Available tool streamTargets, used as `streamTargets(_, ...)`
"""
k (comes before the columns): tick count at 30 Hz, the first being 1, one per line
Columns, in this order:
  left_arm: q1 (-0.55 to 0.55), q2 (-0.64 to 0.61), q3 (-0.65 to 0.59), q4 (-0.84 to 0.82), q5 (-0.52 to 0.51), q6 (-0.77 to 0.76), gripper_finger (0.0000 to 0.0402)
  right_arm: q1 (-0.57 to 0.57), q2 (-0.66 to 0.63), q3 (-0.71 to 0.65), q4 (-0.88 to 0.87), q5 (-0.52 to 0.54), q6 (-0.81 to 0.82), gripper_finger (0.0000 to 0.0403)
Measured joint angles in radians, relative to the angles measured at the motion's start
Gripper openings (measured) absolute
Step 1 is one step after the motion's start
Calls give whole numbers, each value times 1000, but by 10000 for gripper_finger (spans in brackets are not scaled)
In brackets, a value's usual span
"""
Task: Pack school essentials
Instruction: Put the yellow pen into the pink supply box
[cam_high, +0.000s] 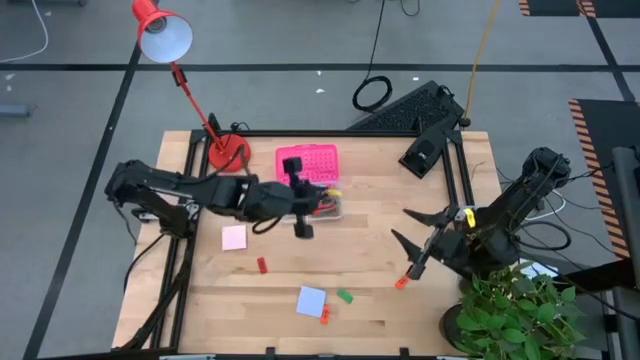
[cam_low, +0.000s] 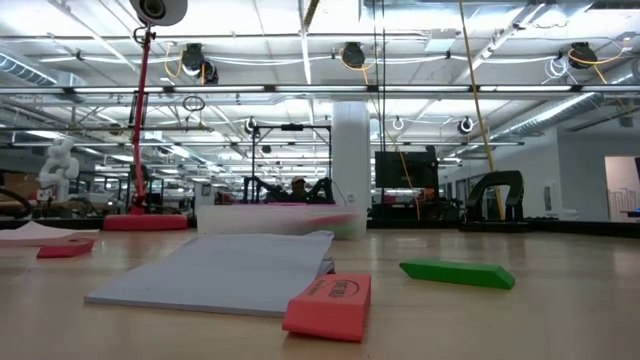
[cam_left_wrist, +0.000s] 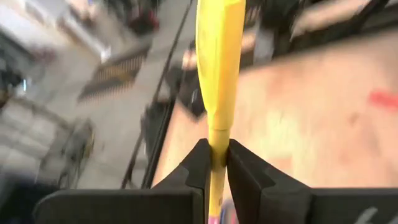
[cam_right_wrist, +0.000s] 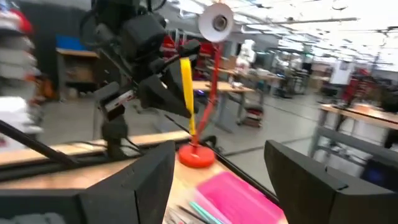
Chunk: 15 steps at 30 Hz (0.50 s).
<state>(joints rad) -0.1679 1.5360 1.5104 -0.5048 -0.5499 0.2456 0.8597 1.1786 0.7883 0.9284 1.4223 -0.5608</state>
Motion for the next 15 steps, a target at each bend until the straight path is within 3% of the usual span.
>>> streamTargets(6,138,11,-94,-114,26,-73,41,0,0,0,-6,27,-39,242)
streamTargets(11,265,11,-252,-31,201,-75,42,0,0,0,-36,22,-58,242)
streamTargets(15,335,12,-373,60,257,-75,42,-1,0,0,-36,21,-78,242)
